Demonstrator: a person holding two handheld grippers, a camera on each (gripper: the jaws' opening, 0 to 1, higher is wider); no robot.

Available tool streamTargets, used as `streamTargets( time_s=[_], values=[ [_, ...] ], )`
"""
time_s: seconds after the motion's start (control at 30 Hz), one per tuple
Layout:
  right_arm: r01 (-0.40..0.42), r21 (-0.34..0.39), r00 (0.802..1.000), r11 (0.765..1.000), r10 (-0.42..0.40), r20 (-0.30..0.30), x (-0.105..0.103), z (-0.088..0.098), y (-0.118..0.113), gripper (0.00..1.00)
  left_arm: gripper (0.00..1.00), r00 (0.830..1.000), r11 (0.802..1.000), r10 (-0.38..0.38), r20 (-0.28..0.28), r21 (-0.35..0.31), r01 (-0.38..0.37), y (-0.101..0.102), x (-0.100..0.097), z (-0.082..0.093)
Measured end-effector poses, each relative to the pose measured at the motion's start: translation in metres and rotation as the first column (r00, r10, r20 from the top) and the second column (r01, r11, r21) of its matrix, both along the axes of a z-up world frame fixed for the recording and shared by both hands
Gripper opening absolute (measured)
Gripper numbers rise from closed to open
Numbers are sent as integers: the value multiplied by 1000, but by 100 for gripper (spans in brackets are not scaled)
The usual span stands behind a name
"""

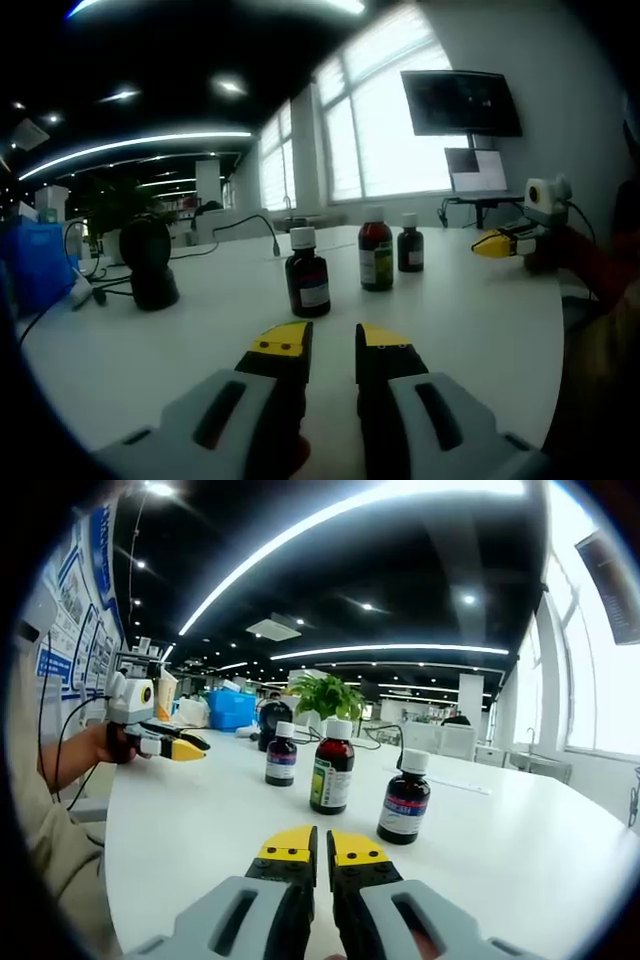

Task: Rotate the medicine bottle to make it face forward pick up the medicine bottle inspect the drug traceability code place the medicine on the table

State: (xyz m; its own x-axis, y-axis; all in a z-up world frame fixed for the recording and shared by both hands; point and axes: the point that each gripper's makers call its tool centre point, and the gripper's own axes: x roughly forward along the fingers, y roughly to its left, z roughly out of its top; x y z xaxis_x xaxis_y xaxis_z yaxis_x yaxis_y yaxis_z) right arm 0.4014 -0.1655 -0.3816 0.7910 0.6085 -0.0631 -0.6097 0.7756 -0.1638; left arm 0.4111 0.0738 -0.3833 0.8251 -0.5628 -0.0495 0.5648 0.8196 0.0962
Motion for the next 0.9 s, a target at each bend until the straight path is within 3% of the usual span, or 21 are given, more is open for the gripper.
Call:
streamTargets(
  time_s=[0.1,0.33,0.9],
  values=[
    [-6,14,1000,1000,7,-22,-1,5,2,3,10,1000,1000,-1,-1,0,1,0,0,0],
    [-16,12,1000,1000,16,10,-3,33,9,6,10,1000,1000,-3,6,-6,3,0,0,1],
    [-89,9,995,996,88,53,20,92,45,9,11,1000,1000,7,3,5,-7,1,1,0]
  ],
)
